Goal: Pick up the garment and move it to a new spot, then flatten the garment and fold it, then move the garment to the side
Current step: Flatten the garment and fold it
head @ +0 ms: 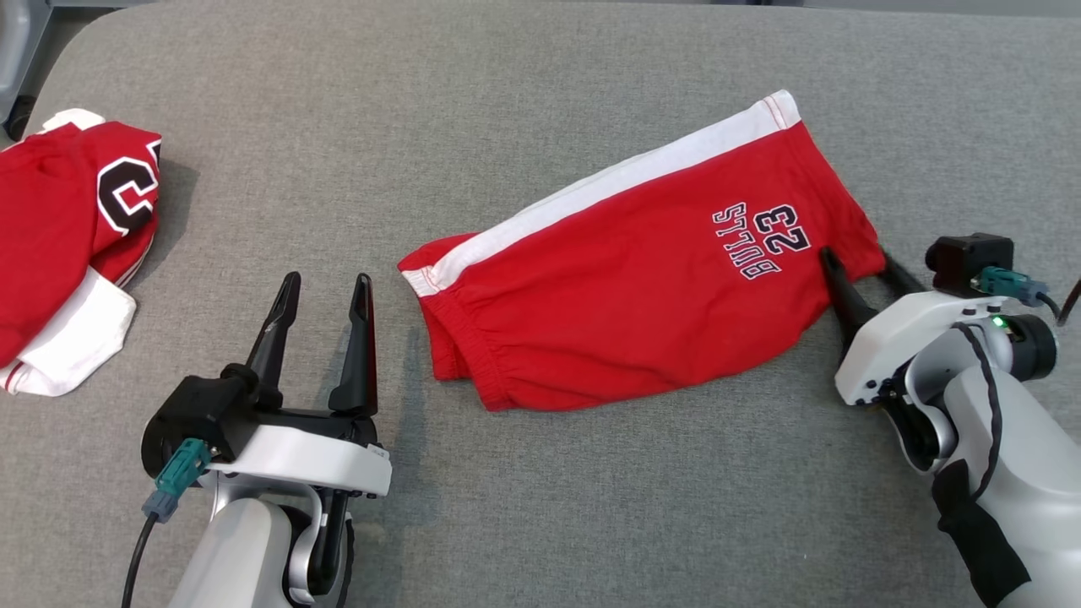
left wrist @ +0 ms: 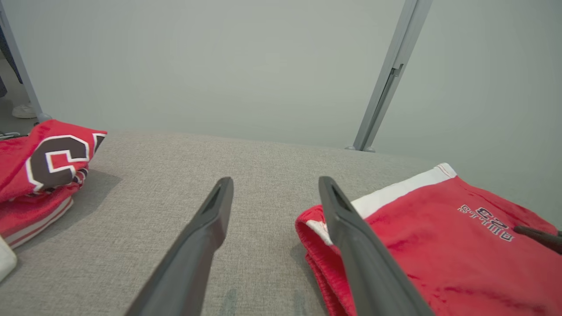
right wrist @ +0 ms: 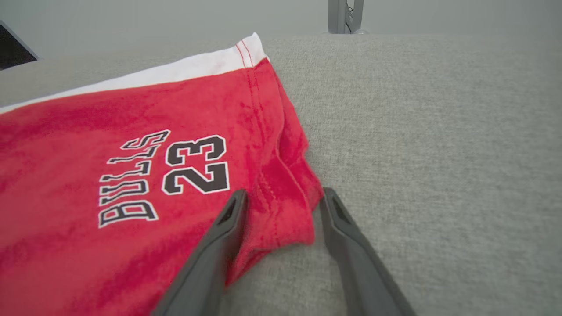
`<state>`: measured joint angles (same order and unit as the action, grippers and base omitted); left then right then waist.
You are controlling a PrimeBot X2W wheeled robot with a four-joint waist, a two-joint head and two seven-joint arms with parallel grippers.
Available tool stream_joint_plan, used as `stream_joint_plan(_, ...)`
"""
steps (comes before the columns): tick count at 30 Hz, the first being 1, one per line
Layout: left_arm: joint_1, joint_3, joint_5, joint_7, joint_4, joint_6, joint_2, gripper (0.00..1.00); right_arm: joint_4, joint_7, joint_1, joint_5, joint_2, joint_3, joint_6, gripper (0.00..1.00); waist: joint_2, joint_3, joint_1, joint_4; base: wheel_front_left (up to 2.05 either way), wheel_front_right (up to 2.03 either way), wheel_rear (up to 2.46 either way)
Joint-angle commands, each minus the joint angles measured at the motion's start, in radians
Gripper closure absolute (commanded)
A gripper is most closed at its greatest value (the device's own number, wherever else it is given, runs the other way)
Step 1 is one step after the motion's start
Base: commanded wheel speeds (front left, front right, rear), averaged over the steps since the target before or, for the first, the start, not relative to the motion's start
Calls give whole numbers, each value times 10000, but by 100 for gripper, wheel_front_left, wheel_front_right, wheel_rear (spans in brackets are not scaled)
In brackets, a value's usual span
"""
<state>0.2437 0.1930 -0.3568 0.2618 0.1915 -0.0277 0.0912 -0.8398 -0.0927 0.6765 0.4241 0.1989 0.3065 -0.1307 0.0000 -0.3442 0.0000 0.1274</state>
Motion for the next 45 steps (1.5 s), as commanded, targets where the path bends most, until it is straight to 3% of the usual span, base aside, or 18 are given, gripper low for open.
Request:
stream_joint_plan(1,59,-74,70,43,22,7,42,0,-144,119,-81,110,-6,155,-2,100,0,20,0,-43,0,0,0)
stream_joint_plan(10,-47,-233,209,43,69,97,-26,0,93,-576,-584,1506,283,821,2,100,0,191,0,-375,0,0,0)
stream_joint_plan(24,-799,-455,224,43,94,0,58,0,631,-1550,-3726,2725,80,499,30,100,0,1081,0,-1107,0,0,0)
stream_joint_plan(36,-1093,-326,173,-102,-78,-110,137,0,927,-1686,-4391,2380,-98,-866,47,100,0,1373,0,-1371,0,0,0)
stream_joint_plan(43,-1113,-255,127,-162,-107,-141,149,0,1742,-1457,-3812,1981,-91,-688,0,100,0,1480,0,-1465,0,0,0)
stream_joint_plan(45,-1116,-216,136,-201,-124,-153,155,0,2480,-1160,-3522,1548,-162,-423,-2,100,0,1525,0,-1474,0,0,0)
